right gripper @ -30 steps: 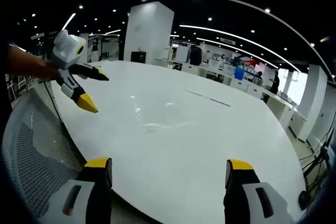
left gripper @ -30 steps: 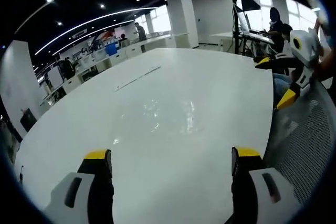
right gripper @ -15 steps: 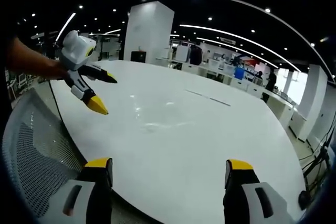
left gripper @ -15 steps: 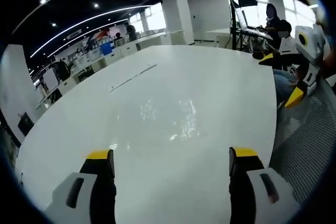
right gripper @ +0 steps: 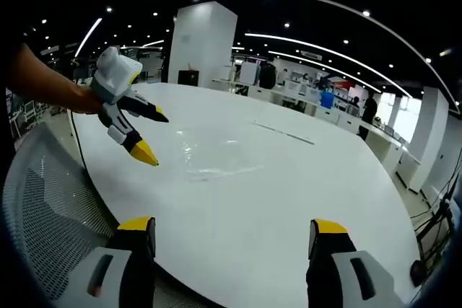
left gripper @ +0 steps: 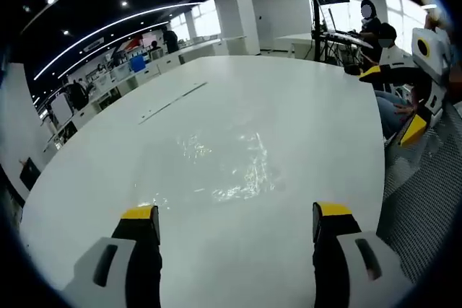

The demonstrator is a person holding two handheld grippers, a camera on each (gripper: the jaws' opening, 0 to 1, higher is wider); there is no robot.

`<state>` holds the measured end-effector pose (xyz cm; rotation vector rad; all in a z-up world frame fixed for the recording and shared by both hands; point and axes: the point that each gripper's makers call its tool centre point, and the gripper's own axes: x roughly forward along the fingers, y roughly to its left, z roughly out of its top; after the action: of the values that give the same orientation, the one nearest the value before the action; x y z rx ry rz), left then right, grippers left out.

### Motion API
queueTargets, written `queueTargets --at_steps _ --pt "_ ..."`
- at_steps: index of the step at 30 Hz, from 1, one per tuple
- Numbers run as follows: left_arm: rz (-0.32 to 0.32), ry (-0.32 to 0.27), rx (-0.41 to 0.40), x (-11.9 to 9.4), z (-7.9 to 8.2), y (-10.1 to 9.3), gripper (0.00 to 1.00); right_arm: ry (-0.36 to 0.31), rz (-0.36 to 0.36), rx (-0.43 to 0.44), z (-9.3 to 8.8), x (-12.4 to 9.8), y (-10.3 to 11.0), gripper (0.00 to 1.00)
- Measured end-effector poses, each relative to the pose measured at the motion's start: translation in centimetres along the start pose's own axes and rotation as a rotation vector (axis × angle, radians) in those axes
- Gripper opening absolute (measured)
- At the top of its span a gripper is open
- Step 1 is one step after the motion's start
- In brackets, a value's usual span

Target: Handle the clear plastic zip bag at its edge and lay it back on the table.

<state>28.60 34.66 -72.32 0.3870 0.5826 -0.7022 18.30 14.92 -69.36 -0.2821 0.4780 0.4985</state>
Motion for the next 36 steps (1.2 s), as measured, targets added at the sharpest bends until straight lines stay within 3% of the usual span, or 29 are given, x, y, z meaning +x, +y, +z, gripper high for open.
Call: queueTargets --at_steps 12,18,24,36 --pt "-0.017 0.035 -0.002 1.9 -1.1 -0.3 0.81 0.007 0.009 -0.006 -0.1 0.1 0.1 0.86" --pt "-0.034 0.034 -0.014 2.3 -0.4 -0.5 0.76 0.005 0.003 -0.006 0.0 0.1 0.1 0.86" --pt "-0.062 0.034 0.000 3.3 0.4 -1.3 0.73 0.004 -0.001 -0.002 -0.1 0.0 0.0 0.84" --pt "-0.122 0.070 0.038 5.4 1.1 -4.9 0.66 0.001 -0.001 0.003 0.0 0.0 -0.1 0.80"
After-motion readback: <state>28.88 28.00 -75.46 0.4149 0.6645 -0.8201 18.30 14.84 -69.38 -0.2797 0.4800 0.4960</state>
